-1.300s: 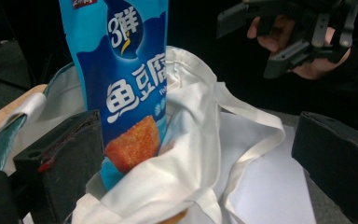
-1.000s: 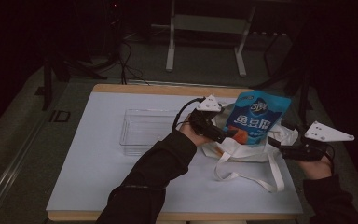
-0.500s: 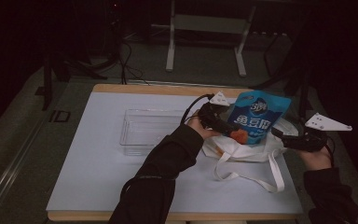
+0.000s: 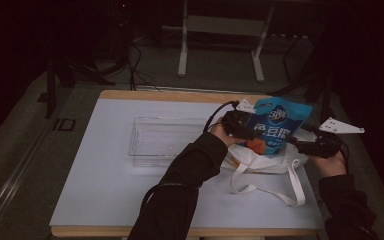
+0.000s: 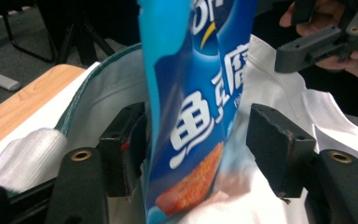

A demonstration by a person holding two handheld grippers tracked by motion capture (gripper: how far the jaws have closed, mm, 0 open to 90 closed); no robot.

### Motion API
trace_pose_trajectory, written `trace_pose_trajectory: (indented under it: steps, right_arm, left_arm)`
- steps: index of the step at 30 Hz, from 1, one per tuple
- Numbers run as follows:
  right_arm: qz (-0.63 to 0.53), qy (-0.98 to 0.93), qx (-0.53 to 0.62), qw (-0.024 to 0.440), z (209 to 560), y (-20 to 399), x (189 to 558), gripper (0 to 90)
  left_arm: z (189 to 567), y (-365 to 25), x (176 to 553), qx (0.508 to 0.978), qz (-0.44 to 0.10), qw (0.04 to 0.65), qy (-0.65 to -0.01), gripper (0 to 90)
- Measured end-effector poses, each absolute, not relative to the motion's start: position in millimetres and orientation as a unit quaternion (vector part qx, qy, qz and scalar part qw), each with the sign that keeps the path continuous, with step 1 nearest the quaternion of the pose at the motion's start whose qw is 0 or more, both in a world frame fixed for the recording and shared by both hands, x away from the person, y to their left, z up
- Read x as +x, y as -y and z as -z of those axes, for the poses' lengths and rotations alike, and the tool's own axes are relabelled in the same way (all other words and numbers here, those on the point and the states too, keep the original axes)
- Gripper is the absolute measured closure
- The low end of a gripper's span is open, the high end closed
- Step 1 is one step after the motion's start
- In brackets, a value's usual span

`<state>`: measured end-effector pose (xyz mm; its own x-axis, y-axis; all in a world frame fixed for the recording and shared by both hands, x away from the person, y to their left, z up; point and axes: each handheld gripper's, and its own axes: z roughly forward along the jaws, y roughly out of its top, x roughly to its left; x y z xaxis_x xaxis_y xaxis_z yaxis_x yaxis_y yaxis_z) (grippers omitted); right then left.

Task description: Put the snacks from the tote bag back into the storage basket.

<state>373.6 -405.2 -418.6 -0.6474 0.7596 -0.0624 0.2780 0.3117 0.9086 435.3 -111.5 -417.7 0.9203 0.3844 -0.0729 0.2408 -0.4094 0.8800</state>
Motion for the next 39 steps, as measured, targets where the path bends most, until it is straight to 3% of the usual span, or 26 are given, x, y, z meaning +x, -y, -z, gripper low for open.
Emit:
trace_pose_trajectory:
  steps: [6,15,28,35,39]
  right_arm:
    - [-0.484,-0.780,0.330,0.219,422.9,402.3,385.2,30.8]
    - [-0.487,-0.787,0.318,0.206,423.0,389.0,394.0,38.1]
    - [-0.490,-0.785,0.317,0.207,425.9,384.9,395.6,71.0]
    - [-0.485,-0.789,0.315,0.207,424.5,381.6,395.7,78.4]
    - [-0.474,-0.794,0.315,0.213,422.3,378.7,395.3,80.8]
  left_arm:
    - [420.4,109.3,441.7,0.828,-0.062,0.524,-0.192,53.6]
    - [420.0,117.1,446.0,0.836,-0.051,0.512,-0.192,56.7]
    - [424.2,123.5,448.7,0.827,-0.047,0.523,-0.200,72.2]
    - [421.3,125.9,446.2,0.826,-0.057,0.525,-0.197,85.3]
    - [419.6,127.5,444.9,0.830,-0.067,0.518,-0.196,87.4]
